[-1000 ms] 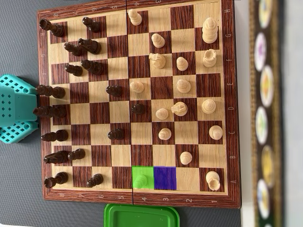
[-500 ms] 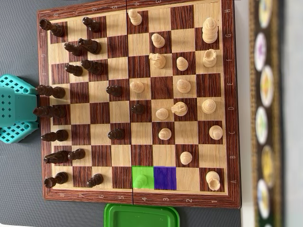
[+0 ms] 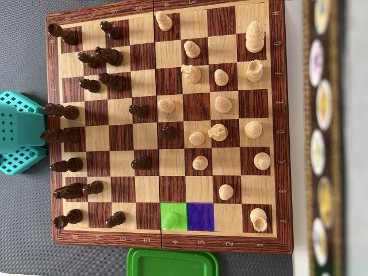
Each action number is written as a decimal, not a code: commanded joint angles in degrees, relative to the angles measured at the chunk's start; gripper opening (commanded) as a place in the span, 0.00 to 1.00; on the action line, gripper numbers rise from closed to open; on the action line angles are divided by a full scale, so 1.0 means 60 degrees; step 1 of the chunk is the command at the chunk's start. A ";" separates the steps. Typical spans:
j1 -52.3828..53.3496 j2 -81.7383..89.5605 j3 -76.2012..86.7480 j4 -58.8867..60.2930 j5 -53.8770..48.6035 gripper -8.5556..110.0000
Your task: Play chess
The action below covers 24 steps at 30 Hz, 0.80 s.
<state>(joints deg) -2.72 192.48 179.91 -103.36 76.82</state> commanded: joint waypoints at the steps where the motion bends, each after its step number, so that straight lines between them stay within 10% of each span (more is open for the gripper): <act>1: 0.0015 -0.0088 0.0190 -0.0015 0.0718 0.19; 24: -0.0015 -0.0103 0.0190 -0.0015 0.0864 0.19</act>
<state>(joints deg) -2.55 192.48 179.91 -103.36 81.83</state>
